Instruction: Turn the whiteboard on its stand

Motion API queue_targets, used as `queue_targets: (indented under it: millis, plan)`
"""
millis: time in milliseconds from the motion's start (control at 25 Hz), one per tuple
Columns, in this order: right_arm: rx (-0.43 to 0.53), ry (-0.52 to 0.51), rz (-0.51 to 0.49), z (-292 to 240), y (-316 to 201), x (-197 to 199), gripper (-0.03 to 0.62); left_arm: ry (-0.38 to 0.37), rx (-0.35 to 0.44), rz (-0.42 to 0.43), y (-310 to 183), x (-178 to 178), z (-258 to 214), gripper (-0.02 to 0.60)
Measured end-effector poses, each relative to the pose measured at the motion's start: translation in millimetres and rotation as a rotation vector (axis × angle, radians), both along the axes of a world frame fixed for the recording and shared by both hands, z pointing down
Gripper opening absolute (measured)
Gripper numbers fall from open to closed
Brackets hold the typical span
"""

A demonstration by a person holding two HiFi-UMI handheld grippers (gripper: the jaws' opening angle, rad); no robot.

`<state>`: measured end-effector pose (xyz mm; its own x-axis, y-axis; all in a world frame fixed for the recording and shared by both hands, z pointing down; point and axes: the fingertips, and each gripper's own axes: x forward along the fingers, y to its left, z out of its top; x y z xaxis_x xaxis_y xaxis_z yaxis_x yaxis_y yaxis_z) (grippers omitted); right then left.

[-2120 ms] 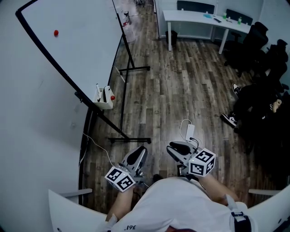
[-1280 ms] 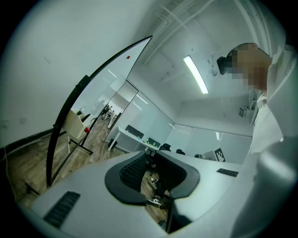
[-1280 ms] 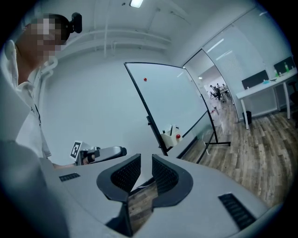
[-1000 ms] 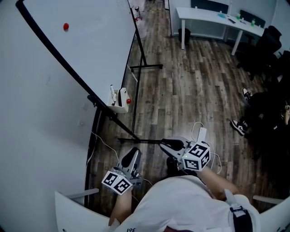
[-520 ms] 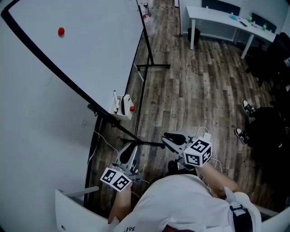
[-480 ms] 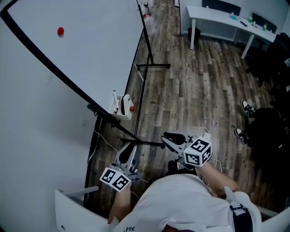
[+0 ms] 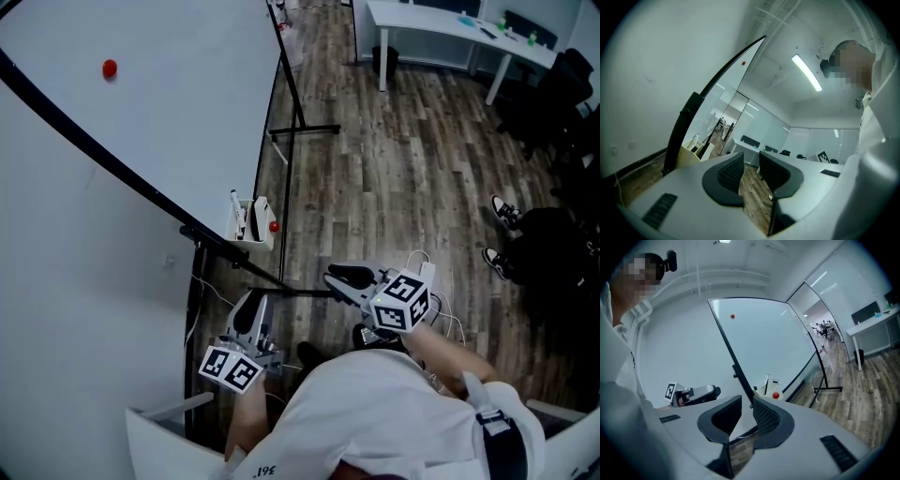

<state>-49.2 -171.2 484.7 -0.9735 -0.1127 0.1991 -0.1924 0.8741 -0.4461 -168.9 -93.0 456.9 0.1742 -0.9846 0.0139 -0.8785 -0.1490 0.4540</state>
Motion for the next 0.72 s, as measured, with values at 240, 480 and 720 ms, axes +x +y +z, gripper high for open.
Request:
queue_targets:
  millis: [240, 480, 720]
  plan:
    - [-0.001, -0.014, 0.061, -6, 14, -36, 0.092, -0.022, -0.016, 0.042, 3, -46, -3, 0.1]
    - [0.012, -0.013, 0.13, -7, 25, -63, 0.091, -0.06, 0.0, 0.027, 7, -92, -9, 0.114]
    - [0.022, -0.011, 0.191, -6, 37, -84, 0.091, -0.06, -0.008, 0.049, 10, -126, -2, 0.134]
